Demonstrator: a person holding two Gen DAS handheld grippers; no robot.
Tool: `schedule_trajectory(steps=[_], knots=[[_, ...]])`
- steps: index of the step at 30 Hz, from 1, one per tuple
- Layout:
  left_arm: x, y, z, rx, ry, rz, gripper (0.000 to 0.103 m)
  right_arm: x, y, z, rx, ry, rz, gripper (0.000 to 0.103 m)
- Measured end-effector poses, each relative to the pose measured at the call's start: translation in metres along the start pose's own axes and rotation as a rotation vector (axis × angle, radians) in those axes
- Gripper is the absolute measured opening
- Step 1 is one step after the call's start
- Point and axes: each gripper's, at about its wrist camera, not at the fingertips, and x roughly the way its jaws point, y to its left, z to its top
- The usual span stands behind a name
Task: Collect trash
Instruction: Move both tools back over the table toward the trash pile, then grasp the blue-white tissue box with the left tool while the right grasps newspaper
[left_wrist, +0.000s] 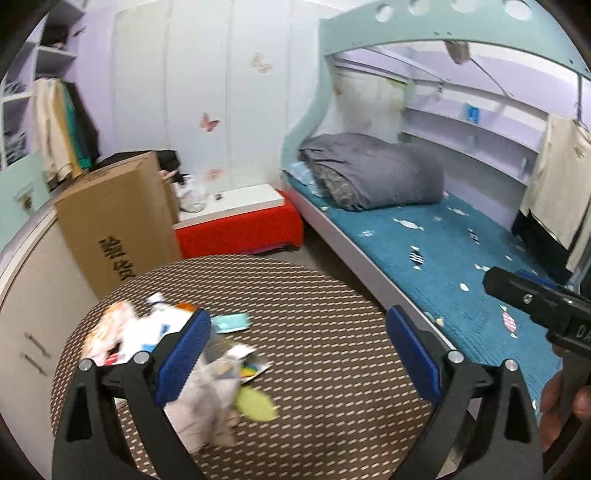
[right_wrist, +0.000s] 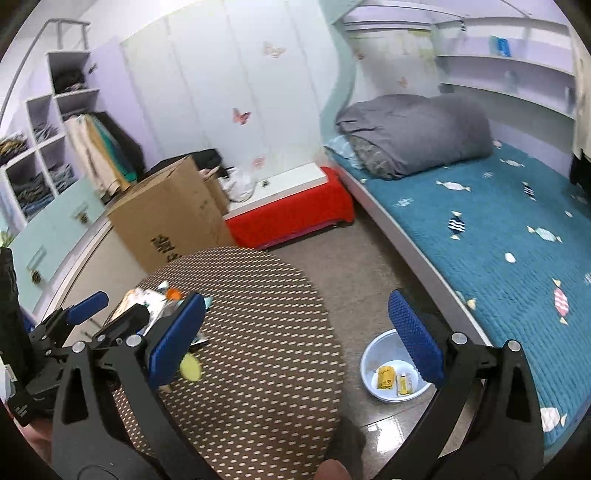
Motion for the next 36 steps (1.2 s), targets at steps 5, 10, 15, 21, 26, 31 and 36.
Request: schedule_trajectory(steps=[5, 10, 15, 21, 26, 31, 36], knots=[[-0.01, 0.047, -0.018, -0.05, 0.007, 0.06, 0.094, 0.005, 0.036, -0.008, -0.063, 0.022, 0.035, 0.097], [-0.01, 0.095, -0.038, -0.111, 0.026, 0.12, 0.094, 0.017, 0.061, -0.021, -0.099, 0.056, 0.069, 0.097], [0.022, 0.14, -0.056, -0.149, 0.1, 0.181, 0.094, 0.036, 0.074, -0.034, -0.117, 0.115, 0.094, 0.097], [0.071, 0.15, -0.06, -0.071, 0.197, 0.179, 0.094, 0.049, 0.079, -0.044, -0.134, 0.163, 0.103, 0.097], [0.092, 0.154, -0.061, -0.053, 0.245, 0.116, 0.082, 0.057, 0.085, -0.05, -0.148, 0.194, 0.101, 0.097], [0.084, 0.157, -0.059, -0.063, 0.218, 0.075, 0.075, 0.077, 0.097, -0.062, -0.159, 0.256, 0.138, 0.097], [0.062, 0.171, -0.068, -0.135, 0.175, 0.069, 0.075, 0.097, 0.119, -0.07, -0.155, 0.3, 0.214, 0.097]])
